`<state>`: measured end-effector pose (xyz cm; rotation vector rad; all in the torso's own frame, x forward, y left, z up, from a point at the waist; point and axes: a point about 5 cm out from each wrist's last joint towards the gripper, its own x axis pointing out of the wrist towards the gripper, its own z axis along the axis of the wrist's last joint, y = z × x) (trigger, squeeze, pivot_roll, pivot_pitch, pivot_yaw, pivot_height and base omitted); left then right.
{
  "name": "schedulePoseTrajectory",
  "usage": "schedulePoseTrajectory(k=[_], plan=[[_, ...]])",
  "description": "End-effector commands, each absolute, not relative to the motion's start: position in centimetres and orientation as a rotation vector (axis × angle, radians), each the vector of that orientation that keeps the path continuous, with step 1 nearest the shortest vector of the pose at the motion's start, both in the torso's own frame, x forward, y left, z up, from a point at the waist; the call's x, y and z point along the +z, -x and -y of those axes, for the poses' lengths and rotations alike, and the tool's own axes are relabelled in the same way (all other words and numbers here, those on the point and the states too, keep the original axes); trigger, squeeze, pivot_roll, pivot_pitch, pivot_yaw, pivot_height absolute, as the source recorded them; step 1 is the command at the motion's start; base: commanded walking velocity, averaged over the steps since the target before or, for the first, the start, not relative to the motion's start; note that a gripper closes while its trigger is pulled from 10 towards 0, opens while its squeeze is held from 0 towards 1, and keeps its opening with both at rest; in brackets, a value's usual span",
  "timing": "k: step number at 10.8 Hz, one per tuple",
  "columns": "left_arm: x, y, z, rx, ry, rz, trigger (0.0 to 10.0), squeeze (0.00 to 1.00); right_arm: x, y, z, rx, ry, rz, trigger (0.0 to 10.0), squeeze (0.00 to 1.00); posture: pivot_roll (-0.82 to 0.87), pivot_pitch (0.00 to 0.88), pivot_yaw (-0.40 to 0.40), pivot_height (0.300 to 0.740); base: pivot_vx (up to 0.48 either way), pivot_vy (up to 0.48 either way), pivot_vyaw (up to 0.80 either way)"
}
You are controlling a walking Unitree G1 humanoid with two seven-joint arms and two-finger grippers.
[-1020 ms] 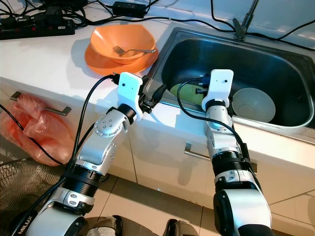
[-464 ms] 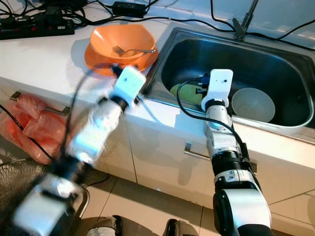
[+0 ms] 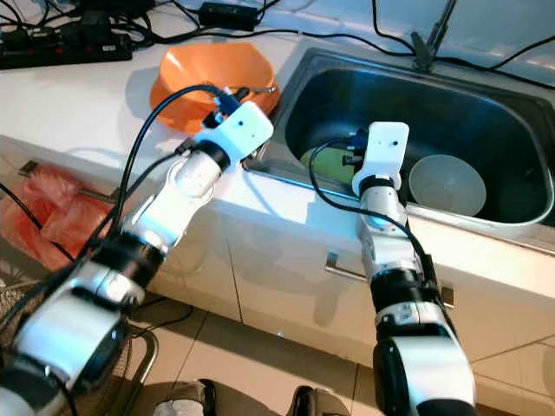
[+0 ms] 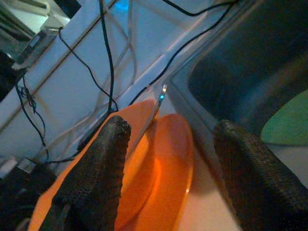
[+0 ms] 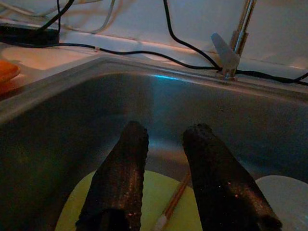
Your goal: Kitchen organization
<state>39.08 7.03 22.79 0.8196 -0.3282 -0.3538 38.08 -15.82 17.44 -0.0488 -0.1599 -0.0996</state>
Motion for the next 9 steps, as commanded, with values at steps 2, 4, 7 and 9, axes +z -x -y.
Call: schedulePoseTrajectory(k=[2, 4, 7, 9], plan=[[23.6, -39.7, -6.6, -0.348, -0.867, 0.365, 10.0, 0.0, 16.3, -37.4, 15.4, -0.086, 0.045, 0.133, 10.0, 0.0, 0.05, 0.158, -0.022, 0.74, 0.0, 0.0, 0.0], [23.2, -40.2, -6.9, -0.336, -0.902, 0.351, 10.0, 0.0, 15.8, -36.5, 15.2, -0.075, 0.039, 0.134, 10.0, 0.0, 0.02, 0.177, -0.016, 0.74, 0.0, 0.0, 0.0], [23.2, -40.5, -6.7, -0.33, -0.925, 0.356, 10.0, 0.0, 15.6, -35.4, 15.6, -0.091, 0.038, 0.138, 10.0, 0.0, -0.01, 0.203, -0.01, 0.74, 0.0, 0.0, 0.0], [24.2, -40.6, -6.2, -0.315, -0.943, 0.407, 10.0, 0.0, 15.6, -34.4, 15.7, -0.096, 0.024, 0.155, 10.0, 0.0, -0.03, 0.228, -0.003, 0.74, 0.0, 0.0, 0.0]])
